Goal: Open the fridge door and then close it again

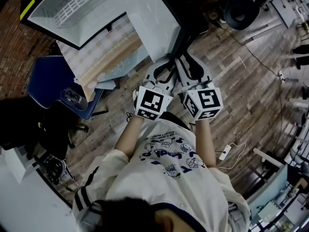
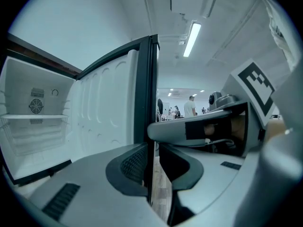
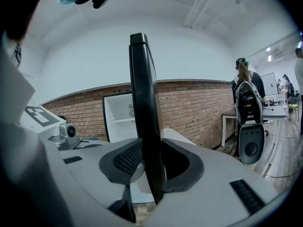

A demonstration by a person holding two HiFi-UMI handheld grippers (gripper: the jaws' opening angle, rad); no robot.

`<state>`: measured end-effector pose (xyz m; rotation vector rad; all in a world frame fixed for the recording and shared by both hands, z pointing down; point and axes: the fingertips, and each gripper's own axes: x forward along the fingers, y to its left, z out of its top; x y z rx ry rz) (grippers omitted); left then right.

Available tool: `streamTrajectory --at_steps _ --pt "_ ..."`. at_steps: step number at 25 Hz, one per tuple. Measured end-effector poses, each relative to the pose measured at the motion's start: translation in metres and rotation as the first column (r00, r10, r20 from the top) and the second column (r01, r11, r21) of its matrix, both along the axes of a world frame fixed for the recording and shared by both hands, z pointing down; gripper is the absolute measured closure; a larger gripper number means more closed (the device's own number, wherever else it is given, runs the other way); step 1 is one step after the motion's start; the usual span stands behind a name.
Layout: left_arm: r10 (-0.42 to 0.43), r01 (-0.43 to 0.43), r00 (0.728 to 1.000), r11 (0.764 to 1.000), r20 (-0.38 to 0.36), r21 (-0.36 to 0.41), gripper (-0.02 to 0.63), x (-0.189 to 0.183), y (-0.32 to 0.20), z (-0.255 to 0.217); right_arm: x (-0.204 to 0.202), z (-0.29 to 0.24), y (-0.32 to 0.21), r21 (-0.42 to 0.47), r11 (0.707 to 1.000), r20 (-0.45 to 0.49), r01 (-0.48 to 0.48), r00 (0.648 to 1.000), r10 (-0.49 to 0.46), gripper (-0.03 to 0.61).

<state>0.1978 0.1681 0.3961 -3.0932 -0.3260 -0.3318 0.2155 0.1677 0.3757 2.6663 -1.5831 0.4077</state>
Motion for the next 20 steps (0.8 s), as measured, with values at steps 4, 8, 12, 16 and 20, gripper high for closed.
streamTrajectory --at_steps 4,8,12,16,20 --pt "0.035 -0.035 0.999 0.999 0.005 -0.002 0.528 0.016 0.006 -0.001 0.018 0.001 0.010 0.003 1.000 -0.004 -0.026 1.000 0.026 0.448" --pt "0.082 -0.082 0.997 0.997 0.007 -0.005 0.528 0.031 0.012 -0.002 0.037 0.001 0.020 0.002 0.998 -0.005 -0.061 0.998 0.061 0.452" --pt "0.138 -0.138 0.990 0.990 0.008 0.000 0.528 0.049 0.024 -0.005 0.057 -0.002 0.031 0.003 0.996 -0.011 -0.095 0.995 0.095 0.457" --pt "0.183 -0.183 0.983 0.983 0.015 0.008 0.528 0.068 0.034 -0.006 0.075 -0.002 0.039 0.002 0.995 -0.011 -0.099 0.995 0.099 0.459" --pt "0.218 -0.218 0.976 0.976 0.019 0.007 0.528 0.085 0.039 -0.007 0.094 -0.003 0.045 0.001 0.993 -0.013 -0.119 0.993 0.119 0.465"
